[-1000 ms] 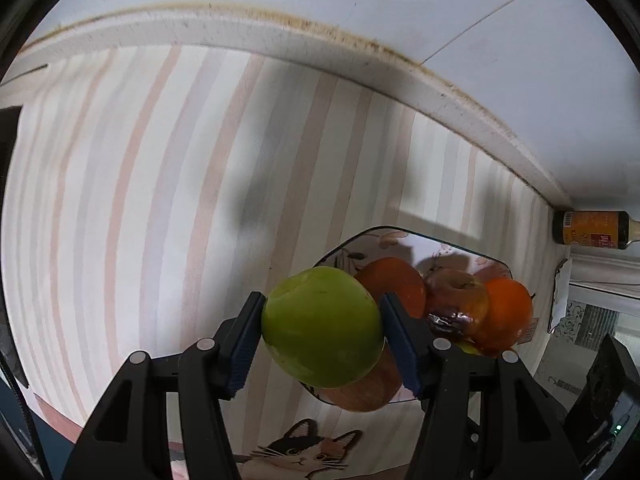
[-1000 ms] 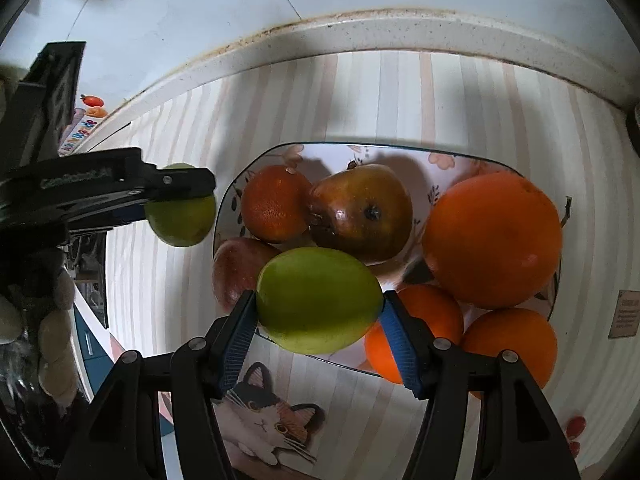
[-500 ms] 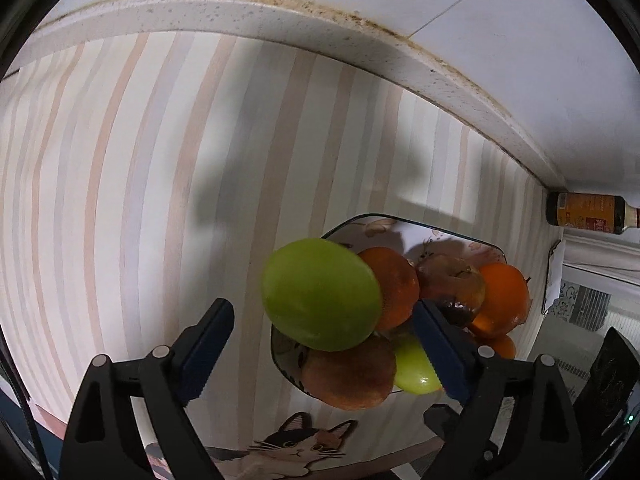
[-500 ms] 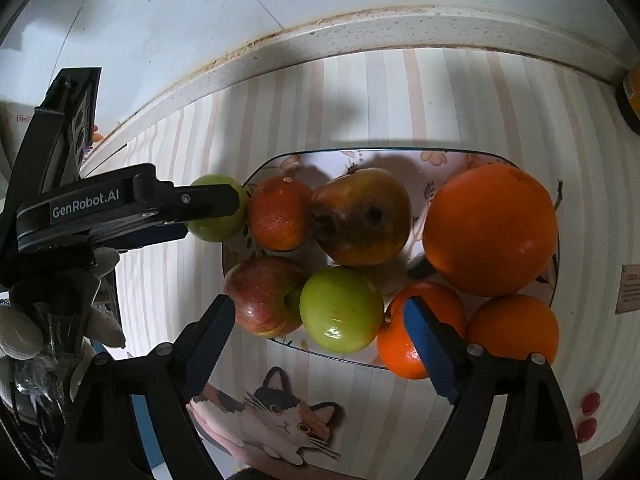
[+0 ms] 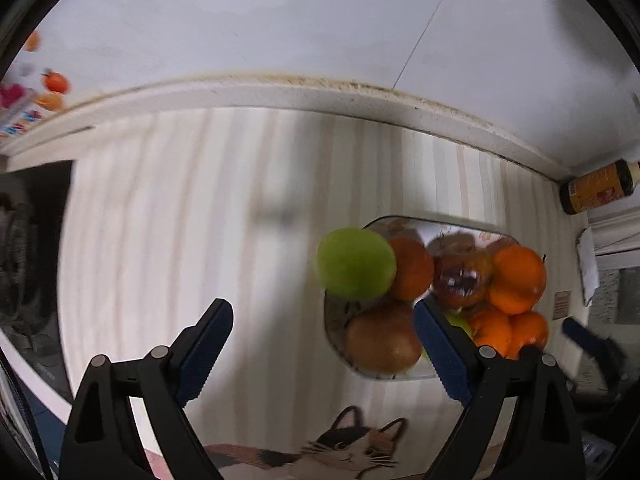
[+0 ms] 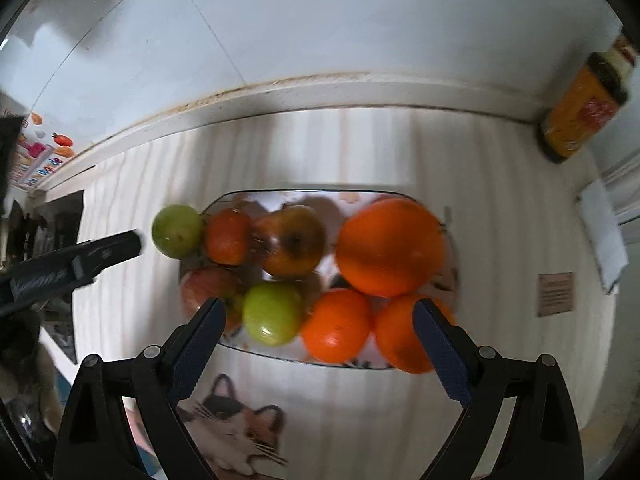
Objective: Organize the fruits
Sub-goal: 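Lift both open tools away from the plate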
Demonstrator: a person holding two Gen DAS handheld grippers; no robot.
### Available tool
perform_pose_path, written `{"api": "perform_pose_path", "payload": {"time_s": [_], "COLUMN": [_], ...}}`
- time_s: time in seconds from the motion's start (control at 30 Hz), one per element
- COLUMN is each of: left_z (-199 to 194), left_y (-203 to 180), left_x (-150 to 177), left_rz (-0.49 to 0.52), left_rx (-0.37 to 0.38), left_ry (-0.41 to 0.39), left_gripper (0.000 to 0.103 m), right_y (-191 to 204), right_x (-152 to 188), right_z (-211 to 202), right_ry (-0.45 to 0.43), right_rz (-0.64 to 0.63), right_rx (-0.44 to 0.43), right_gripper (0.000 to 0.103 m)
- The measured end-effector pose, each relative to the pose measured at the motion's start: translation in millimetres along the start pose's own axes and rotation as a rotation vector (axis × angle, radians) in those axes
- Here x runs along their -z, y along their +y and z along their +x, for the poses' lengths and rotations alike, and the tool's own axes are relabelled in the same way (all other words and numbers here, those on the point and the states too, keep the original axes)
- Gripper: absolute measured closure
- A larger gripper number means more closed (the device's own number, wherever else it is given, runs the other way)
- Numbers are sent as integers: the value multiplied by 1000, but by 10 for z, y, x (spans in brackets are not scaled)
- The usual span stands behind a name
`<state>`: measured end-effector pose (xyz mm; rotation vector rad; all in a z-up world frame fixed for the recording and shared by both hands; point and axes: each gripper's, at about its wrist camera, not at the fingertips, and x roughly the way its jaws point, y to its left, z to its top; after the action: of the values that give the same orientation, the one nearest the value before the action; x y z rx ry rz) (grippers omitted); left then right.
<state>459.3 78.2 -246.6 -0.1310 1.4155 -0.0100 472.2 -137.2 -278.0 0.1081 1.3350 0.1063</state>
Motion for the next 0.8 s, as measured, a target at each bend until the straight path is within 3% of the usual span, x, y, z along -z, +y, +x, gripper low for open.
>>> {"api": "perform_pose_path", "payload": {"time_s": [0.2, 0.23, 0.63, 0.8], "left_z": [-317, -376, -1215, -1505], "left_y": [-83, -113, -470, -518], "left_x": [415, 478, 1113, 1331], "left_rz": [30, 15, 94, 102], "left_rx": [-46, -81, -65, -42], "left_ry": [-96, -117, -302, -343], "left_gripper": [11, 11, 11, 11], "right_y": [-80, -77, -73, -55], "right_x": [271, 308, 949, 1186], "right_z": [-284, -331, -1264, -1708], "right_ry": [-60, -69, -225, -285], "right_rz": [7, 8, -10, -15], "right_rx": [27, 29, 55, 42], "right_gripper": [7, 7, 7, 7]}}
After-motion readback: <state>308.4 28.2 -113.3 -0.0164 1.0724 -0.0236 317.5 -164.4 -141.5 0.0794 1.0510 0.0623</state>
